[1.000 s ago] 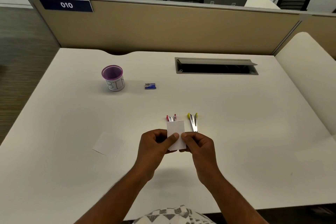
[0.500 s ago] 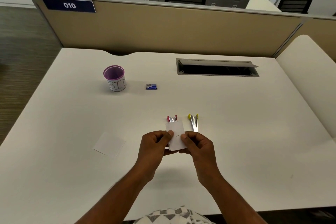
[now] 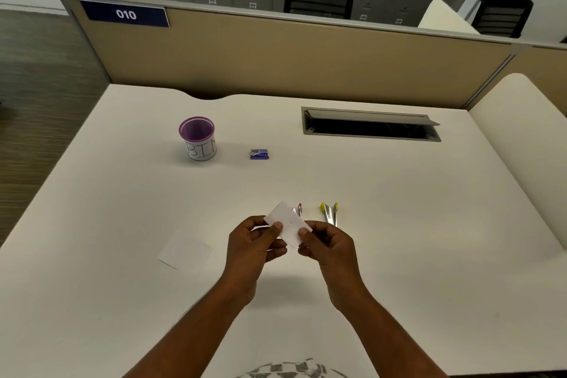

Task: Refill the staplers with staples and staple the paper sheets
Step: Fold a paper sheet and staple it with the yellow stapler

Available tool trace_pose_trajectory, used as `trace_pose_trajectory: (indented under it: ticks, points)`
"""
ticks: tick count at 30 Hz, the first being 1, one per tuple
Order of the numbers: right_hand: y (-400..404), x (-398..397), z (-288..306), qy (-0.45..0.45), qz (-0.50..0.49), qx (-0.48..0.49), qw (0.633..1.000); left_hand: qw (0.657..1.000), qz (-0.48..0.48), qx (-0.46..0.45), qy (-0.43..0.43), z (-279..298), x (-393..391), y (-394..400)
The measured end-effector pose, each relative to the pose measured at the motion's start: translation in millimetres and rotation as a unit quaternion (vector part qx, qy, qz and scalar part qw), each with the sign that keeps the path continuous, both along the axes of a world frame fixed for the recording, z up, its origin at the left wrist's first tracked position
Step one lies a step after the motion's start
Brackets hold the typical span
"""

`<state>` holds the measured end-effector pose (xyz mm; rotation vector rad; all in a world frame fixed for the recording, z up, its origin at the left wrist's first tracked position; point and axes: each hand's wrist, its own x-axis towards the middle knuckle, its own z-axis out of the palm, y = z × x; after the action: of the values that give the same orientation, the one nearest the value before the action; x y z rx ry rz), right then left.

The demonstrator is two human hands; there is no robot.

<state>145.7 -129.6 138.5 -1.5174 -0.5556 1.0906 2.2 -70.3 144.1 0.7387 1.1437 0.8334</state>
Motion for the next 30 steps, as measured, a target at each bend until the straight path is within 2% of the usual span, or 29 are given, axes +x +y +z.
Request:
trace_pose_trajectory:
  ticks: [3,8,11,13,16,19,24,30]
  points:
    - [13,-3,-1,0.032,0.013,-0.018,0.999,1.0,0.024,-0.01,-0.012,-6,1,6]
    - [44,-6,-1,0.013,0.002,-0.027,1.0,1.0,0.025,-0.005,-0.007,-15,2,29]
    - [72,-1,-1,-0.007,0.004,-0.034,0.999,0.998,0.01,0.016,0.062,-26,-4,50]
    - [94,2,-2,-0.039,0.01,-0.042,0.998,0.985,-0.004,0.068,0.158,-38,-14,69]
    - [136,3,-3,-0.112,0.029,-0.046,0.992,0.923,-0.017,0.191,0.334,-64,-36,104]
    - [185,-10,-1,-0.181,0.073,-0.02,0.981,0.86,-0.062,0.24,0.446,-89,-60,142]
    - [257,-42,3,-0.278,0.102,0.02,0.955,0.771,-0.179,0.25,0.558,-124,-89,185]
    - [323,-69,3,-0.403,0.107,0.074,0.906,0.711,-0.243,0.267,0.603,-149,-104,197]
